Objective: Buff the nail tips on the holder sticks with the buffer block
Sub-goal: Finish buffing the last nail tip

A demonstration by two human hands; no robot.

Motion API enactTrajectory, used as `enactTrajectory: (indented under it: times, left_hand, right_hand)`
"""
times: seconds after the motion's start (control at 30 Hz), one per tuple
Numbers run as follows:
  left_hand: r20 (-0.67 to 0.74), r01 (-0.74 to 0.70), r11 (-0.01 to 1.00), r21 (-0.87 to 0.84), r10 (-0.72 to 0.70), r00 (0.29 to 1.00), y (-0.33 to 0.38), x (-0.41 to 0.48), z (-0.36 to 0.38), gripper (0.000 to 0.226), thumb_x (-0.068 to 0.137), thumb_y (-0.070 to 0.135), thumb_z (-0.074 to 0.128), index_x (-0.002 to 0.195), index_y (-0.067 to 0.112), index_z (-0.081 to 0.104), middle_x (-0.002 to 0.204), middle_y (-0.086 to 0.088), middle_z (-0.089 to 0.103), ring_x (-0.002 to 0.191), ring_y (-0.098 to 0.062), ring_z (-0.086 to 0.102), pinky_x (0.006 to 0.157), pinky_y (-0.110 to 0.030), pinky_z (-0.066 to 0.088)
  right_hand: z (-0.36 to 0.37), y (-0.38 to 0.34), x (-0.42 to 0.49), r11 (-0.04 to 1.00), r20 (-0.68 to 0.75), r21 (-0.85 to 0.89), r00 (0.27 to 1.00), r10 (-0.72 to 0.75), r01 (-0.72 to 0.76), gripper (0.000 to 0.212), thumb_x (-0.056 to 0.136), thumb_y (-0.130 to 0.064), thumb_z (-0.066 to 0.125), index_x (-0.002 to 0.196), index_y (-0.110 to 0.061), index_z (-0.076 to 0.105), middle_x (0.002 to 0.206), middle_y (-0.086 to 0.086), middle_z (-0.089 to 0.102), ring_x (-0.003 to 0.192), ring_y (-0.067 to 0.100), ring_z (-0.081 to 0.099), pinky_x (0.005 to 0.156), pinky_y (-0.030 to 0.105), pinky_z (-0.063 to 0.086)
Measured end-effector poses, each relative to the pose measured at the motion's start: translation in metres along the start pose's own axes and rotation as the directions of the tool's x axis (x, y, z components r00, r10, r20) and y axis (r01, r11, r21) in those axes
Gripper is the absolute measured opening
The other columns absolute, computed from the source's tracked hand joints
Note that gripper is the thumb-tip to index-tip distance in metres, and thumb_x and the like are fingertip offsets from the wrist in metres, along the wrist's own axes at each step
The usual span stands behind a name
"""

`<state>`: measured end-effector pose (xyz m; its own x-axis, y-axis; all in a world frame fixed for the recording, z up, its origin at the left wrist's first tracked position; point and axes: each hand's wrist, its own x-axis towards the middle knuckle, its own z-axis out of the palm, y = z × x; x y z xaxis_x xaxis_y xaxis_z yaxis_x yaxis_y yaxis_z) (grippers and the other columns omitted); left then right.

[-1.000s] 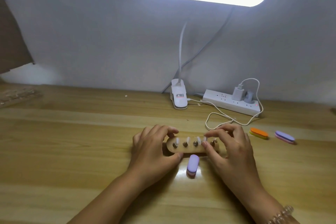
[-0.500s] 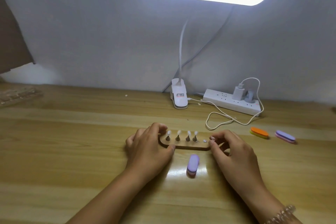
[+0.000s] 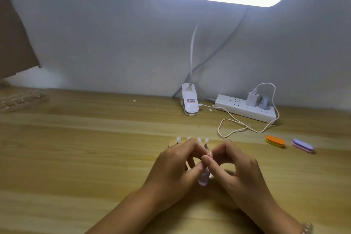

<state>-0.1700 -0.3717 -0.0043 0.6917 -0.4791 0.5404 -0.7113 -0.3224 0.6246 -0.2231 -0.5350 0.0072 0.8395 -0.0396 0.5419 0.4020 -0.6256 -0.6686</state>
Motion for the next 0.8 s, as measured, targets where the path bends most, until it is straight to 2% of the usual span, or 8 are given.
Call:
enactTrajectory:
  times: [0.1, 0.2, 0.27, 0.37, 0.53, 0.6, 0.67, 0.8]
  left_hand:
    - [-0.015, 0.047, 0.998, -0.029, -0.047, 0.999, -0.003, 0.002, -0.001, 0.005, 0.087, 0.032, 0.064, 0.09, 0.028, 0.063, 0.083, 0.018, 0.068, 0.068, -0.006, 0.06, 0.058, -0.018, 0.041]
    - [-0.073, 0.145, 0.985, -0.097, -0.152, 0.986, -0.008, 0.004, -0.003, 0.012, 0.087, 0.021, 0.071, 0.086, 0.028, 0.061, 0.077, 0.014, 0.069, 0.06, -0.005, 0.06, 0.055, -0.013, 0.04]
    - [-0.059, 0.176, 0.975, -0.138, -0.185, 0.981, -0.008, 0.005, -0.004, 0.01, 0.088, 0.023, 0.068, 0.085, 0.028, 0.06, 0.079, 0.013, 0.07, 0.059, -0.006, 0.061, 0.055, -0.014, 0.041]
    - [-0.022, 0.181, 0.966, -0.187, -0.188, 0.982, -0.006, 0.005, -0.004, 0.005, 0.086, 0.025, 0.062, 0.085, 0.028, 0.066, 0.081, 0.015, 0.068, 0.056, -0.003, 0.057, 0.054, -0.013, 0.038]
    - [0.01, 0.224, 0.946, -0.236, -0.228, 0.974, -0.006, 0.004, -0.006, 0.008, 0.087, 0.028, 0.064, 0.088, 0.029, 0.072, 0.085, 0.014, 0.07, 0.055, -0.005, 0.055, 0.055, -0.023, 0.046]
    - [0.038, 0.259, 0.926, -0.273, -0.259, 0.965, -0.008, 0.004, -0.006, 0.011, 0.092, 0.023, 0.067, 0.085, 0.03, 0.072, 0.08, 0.016, 0.069, 0.055, -0.008, 0.06, 0.051, -0.027, 0.051]
    - [0.05, 0.283, 0.91, -0.304, -0.281, 0.958, -0.009, 0.004, -0.008, 0.018, 0.094, 0.018, 0.067, 0.083, 0.031, 0.071, 0.075, 0.015, 0.068, 0.054, -0.009, 0.062, 0.047, -0.027, 0.051]
    - [0.065, 0.29, 0.904, -0.313, -0.284, 0.956, -0.011, 0.005, -0.007, 0.014, 0.093, 0.022, 0.069, 0.085, 0.033, 0.071, 0.079, 0.015, 0.069, 0.054, -0.008, 0.063, 0.049, -0.025, 0.051]
  right_hand:
    - [-0.002, -0.002, -0.002, 0.992, 0.029, -0.126, 1.0, 0.001, 0.003, 0.027, 0.079, -0.049, 0.072, 0.087, -0.028, 0.059, 0.074, -0.016, 0.06, 0.069, 0.008, 0.06, 0.057, 0.029, 0.049]
    - [-0.004, -0.001, -0.007, 0.944, 0.182, -0.325, 0.983, 0.002, 0.059, 0.043, 0.071, -0.068, 0.06, 0.096, -0.034, 0.052, 0.078, -0.025, 0.05, 0.073, -0.004, 0.049, 0.068, 0.021, 0.035]
    - [-0.001, -0.001, -0.01, 0.913, 0.272, -0.388, 0.962, -0.019, 0.128, 0.035, 0.073, -0.062, 0.057, 0.095, -0.035, 0.049, 0.075, -0.023, 0.048, 0.072, -0.01, 0.042, 0.073, 0.024, 0.036]
    - [-0.002, 0.001, -0.01, 0.915, 0.285, -0.382, 0.958, -0.021, 0.134, 0.019, 0.078, -0.049, 0.053, 0.087, -0.033, 0.05, 0.076, -0.019, 0.049, 0.07, -0.007, 0.041, 0.073, 0.028, 0.039]
    - [-0.003, -0.002, -0.01, 0.889, 0.301, -0.417, 0.952, -0.061, 0.188, 0.017, 0.084, -0.047, 0.052, 0.088, -0.033, 0.058, 0.077, -0.017, 0.049, 0.068, -0.001, 0.047, 0.066, 0.024, 0.042]
    - [-0.002, -0.003, -0.01, 0.894, 0.254, -0.412, 0.965, -0.072, 0.175, 0.011, 0.084, -0.043, 0.057, 0.084, -0.032, 0.059, 0.078, -0.015, 0.05, 0.065, 0.002, 0.048, 0.06, 0.023, 0.041]
    - [-0.004, -0.002, -0.008, 0.917, 0.142, -0.39, 0.989, -0.03, 0.084, 0.009, 0.081, -0.036, 0.065, 0.081, -0.031, 0.058, 0.079, -0.015, 0.051, 0.062, 0.003, 0.047, 0.058, 0.02, 0.037]
    - [-0.007, 0.001, -0.006, 0.933, -0.129, -0.35, 0.991, 0.047, -0.09, 0.025, 0.075, -0.021, 0.077, 0.076, -0.029, 0.054, 0.075, -0.013, 0.053, 0.062, 0.011, 0.051, 0.056, 0.024, 0.041]
